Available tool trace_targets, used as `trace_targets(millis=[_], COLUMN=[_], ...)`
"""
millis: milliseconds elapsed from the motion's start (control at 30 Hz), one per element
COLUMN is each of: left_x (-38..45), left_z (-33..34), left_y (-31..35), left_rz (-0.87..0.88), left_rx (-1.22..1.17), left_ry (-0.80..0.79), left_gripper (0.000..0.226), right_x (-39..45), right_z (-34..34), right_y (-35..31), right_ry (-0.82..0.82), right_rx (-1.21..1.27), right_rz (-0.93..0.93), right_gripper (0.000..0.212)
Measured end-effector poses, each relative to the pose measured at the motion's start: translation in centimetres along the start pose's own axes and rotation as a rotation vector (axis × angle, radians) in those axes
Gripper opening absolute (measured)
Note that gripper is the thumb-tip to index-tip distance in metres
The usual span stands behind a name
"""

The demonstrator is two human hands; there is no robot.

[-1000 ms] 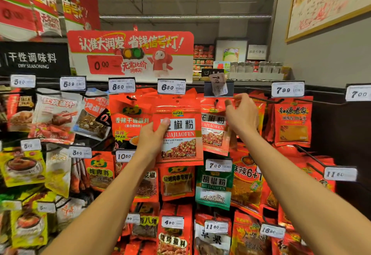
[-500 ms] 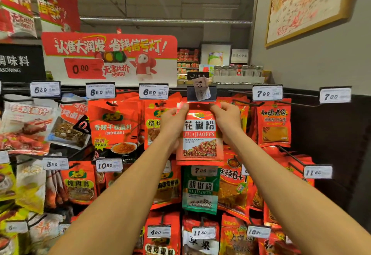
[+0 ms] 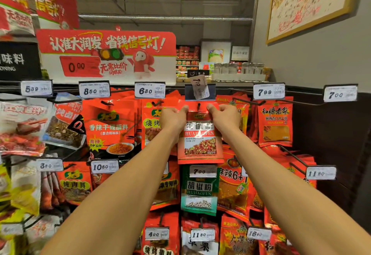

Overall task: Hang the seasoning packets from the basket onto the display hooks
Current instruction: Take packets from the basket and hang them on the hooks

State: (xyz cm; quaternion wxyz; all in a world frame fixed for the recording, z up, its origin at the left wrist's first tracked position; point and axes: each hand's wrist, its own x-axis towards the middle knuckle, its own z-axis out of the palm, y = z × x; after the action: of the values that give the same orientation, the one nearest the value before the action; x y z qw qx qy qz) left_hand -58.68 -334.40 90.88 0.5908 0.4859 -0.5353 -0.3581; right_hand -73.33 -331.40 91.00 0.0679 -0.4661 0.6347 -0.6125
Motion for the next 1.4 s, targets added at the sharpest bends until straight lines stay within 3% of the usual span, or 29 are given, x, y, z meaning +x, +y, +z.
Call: trace_targets(millis=[100, 200, 267, 600, 700, 800, 933, 1000, 1200, 1400], left_x=[-0.6, -1.3, -1.3, 1.1, 0.9, -0.2, -3.0, -3.6, -3.1, -4.3], left_z=[-0.3, -0.8, -0.5, 1.7, 1.2, 0.7, -0.5, -1.5, -1.3, -2.3], left_y=[-1.0, -3.1, -3.8, -2.8, -2.3, -2.2, -3.6, -5.0, -5.4, -5.9], left_rz=[0.012, 0.139, 0.212, 0.069, 0.067, 0.108, 0.260, 0.281, 0.225, 0.269], left_rx=[0.009, 0.133, 0.220, 0.170, 0.161, 0.202, 0.378, 0.478, 0.507, 0.404], left_ry=[-0.037, -0.063, -0.052, -0.006, -0.031, -0.006, -0.064, -0.098, -0.144, -0.152], left_gripper=[0.034, 0.016, 0.023, 0.017, 0.035, 0.031, 0.078, 0.087, 0.048, 0.046], right_x=[-0.6, -1.4, -1.2, 0.5, 0.4, -0.4, -2.2, -2.9, -2.1, -2.6], right_z=[-0.3, 0.4, 1.2, 2.5, 1.9, 1.5, 0.4, 0.1, 1.1, -0.7], right_y=[1.0, 2.8, 3.4, 2.6, 2.5, 2.5, 3.8, 4.9, 5.9, 5.9], right_ry=[-0.037, -0.065, -0.048, -0.013, -0.039, -0.021, -0.048, -0.097, -0.154, -0.204], right_rx=[-0.111, -0.216, -0.233, -0.234, -0.251, -0.306, -0.241, -0.243, -0.261, -0.152], right_rz=[-0.080, -0.117, -0.106, -0.036, -0.041, -0.049, -0.087, -0.102, -0.018, -0.020], right_gripper=[0.044, 0.032, 0.027, 0.041, 0.042, 0.045, 0.050, 0.054, 0.045, 0.046])
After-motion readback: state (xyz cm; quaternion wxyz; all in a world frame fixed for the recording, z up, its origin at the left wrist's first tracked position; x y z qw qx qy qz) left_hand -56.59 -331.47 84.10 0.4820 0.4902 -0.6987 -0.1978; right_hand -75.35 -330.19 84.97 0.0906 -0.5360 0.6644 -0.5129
